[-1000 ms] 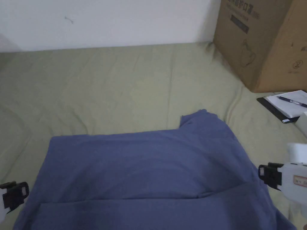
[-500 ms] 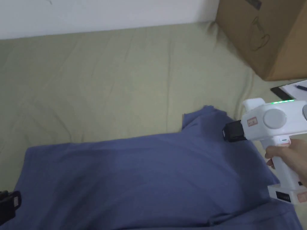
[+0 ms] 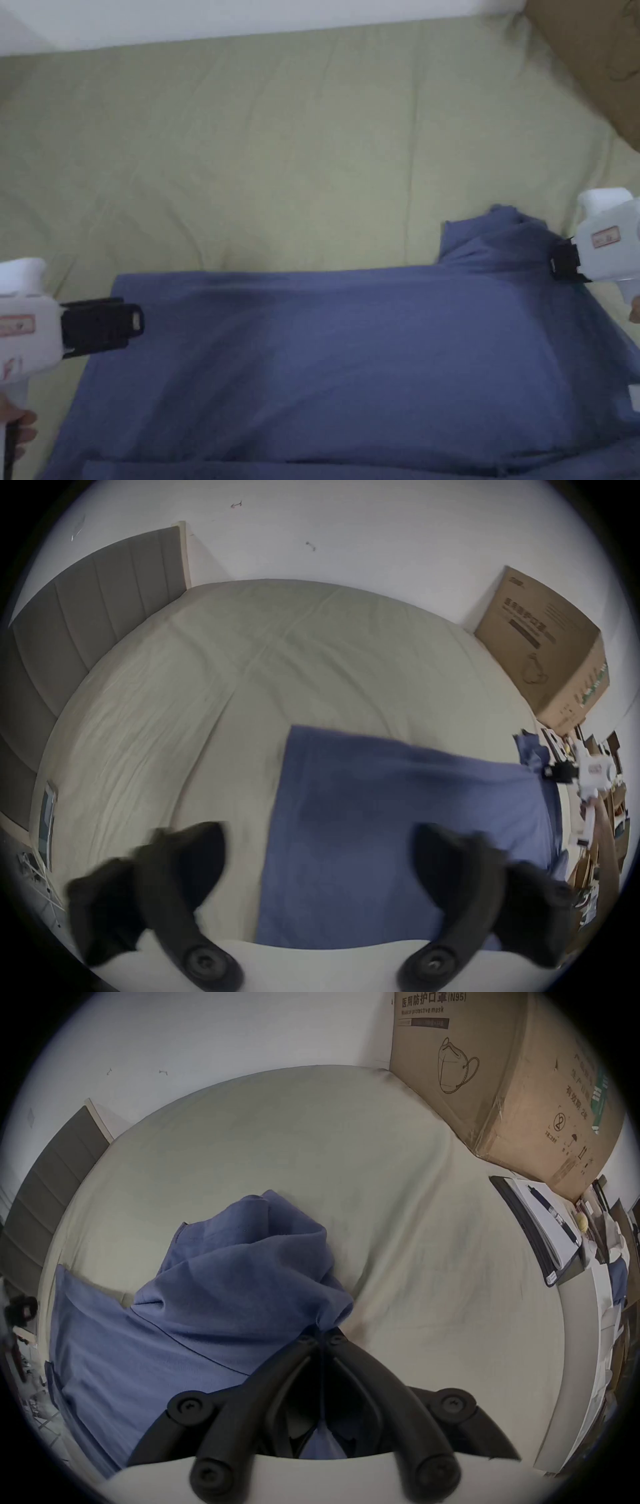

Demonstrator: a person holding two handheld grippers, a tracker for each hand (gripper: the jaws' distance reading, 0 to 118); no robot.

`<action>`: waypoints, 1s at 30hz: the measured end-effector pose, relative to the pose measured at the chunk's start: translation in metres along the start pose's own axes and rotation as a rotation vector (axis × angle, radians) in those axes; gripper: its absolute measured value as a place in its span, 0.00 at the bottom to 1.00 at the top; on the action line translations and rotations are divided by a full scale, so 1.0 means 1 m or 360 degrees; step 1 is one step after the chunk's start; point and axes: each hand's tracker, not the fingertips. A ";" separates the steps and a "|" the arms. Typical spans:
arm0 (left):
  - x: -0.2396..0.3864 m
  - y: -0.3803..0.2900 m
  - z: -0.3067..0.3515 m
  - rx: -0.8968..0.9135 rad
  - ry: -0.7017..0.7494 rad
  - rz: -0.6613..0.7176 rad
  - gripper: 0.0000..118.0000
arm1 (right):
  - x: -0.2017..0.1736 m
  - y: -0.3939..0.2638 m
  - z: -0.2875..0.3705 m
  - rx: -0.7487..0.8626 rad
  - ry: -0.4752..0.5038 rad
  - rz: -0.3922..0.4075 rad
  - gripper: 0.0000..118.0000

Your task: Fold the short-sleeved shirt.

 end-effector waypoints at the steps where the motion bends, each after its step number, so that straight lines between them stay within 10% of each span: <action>1: -0.001 0.011 -0.010 0.0007 -0.0004 0.0003 0.97 | 0.000 0.000 0.000 -0.0004 0.0000 -0.0003 0.00; 12: 0.016 0.039 -0.102 -0.0120 0.0311 -0.0033 0.88 | -0.001 0.001 -0.001 -0.0010 0.0002 -0.0005 0.00; 18: 0.042 0.042 -0.083 -0.0093 0.0277 -0.0294 0.02 | -0.002 0.002 0.009 0.0017 -0.0009 0.0001 0.00; 30: 0.016 0.025 0.024 0.0071 0.0067 -0.0187 0.02 | -0.011 -0.015 0.120 0.0236 -0.0004 0.0089 0.00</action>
